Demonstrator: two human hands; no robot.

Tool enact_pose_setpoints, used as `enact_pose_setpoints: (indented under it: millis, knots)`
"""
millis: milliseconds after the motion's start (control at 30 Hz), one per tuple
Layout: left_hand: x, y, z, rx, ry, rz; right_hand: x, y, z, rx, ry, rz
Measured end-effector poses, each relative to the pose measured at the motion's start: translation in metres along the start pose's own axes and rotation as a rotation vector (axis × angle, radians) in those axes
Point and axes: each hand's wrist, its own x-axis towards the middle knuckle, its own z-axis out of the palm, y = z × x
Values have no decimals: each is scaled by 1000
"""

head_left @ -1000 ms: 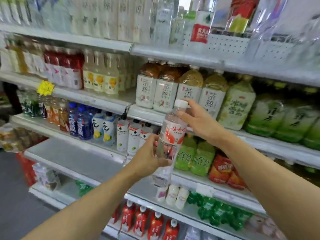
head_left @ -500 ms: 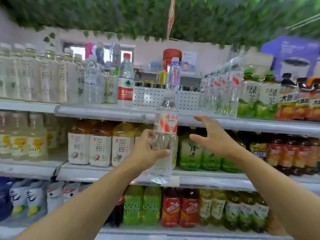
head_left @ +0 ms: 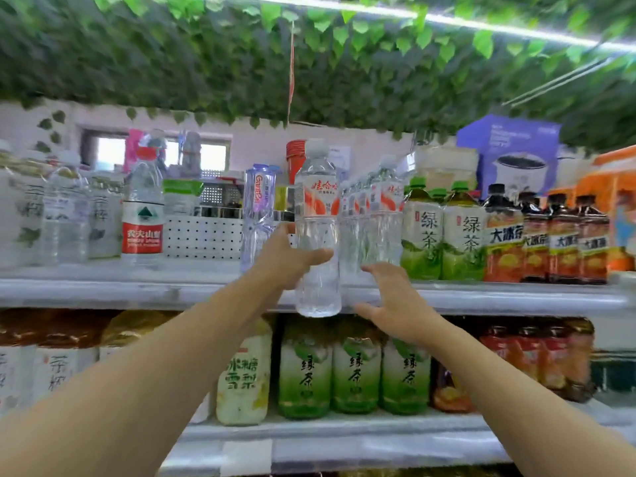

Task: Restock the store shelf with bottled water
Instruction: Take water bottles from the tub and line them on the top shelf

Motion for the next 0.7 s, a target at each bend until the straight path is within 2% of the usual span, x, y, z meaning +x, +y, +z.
enact_pose_setpoints:
  millis: [233, 333, 700]
  knots:
    - [68, 12, 23, 14, 58, 58, 33, 15, 15, -218, 40, -92]
    - [89, 7, 33, 30, 75, 57, 40, 19, 21, -235, 46, -86]
    - [120, -23, 41, 14, -24, 12, 48, 20, 40, -294, 116, -57]
